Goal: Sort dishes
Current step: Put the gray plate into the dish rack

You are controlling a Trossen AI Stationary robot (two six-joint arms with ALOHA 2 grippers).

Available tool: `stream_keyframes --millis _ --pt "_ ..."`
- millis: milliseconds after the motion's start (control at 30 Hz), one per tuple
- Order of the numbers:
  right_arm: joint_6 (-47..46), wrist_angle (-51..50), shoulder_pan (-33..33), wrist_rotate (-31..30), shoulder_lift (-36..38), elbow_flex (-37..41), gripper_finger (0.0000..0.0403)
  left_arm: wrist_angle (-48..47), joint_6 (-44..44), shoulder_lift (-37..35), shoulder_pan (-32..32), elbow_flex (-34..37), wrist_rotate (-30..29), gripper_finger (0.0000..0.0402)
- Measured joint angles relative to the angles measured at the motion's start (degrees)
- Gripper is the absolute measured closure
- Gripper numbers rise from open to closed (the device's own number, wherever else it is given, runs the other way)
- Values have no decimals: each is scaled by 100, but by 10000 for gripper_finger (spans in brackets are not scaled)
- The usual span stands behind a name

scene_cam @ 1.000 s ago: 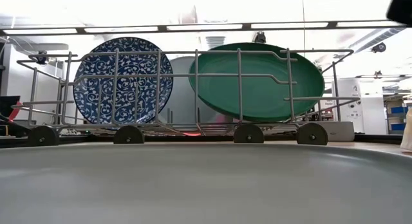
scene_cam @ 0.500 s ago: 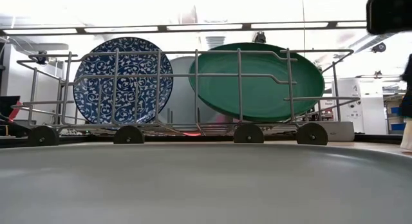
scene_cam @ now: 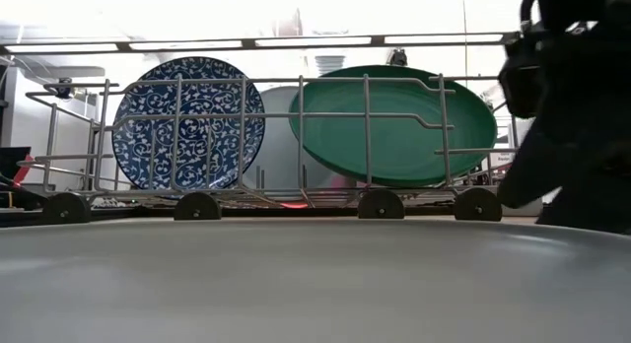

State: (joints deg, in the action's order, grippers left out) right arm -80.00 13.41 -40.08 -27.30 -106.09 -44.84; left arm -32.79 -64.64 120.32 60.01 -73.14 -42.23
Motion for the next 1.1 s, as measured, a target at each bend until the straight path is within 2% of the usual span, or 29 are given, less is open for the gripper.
stream_keyframes --millis 233,467,600,833,1033,1100 --pt "730 950 391 398 -408 -98 165 48 -2 41 -34 6 -155 401" --pt "1397 944 588 662 -567 -439 198 137 -46 59 -79 17 -287 401" --pt "1712 953 608 652 -516 -524 246 127 -45 64 -85 -17 -310 401" --pt "1882 1134 590 640 -371 -599 382 -332 -44 80 -77 -441 1 401" --pt "2707 816 588 978 314 -571 394 -1231 181 80 63 -1343 52 401" --pt "3029 304 586 1028 720 -586 398 -1541 277 76 151 -1739 -81 401"
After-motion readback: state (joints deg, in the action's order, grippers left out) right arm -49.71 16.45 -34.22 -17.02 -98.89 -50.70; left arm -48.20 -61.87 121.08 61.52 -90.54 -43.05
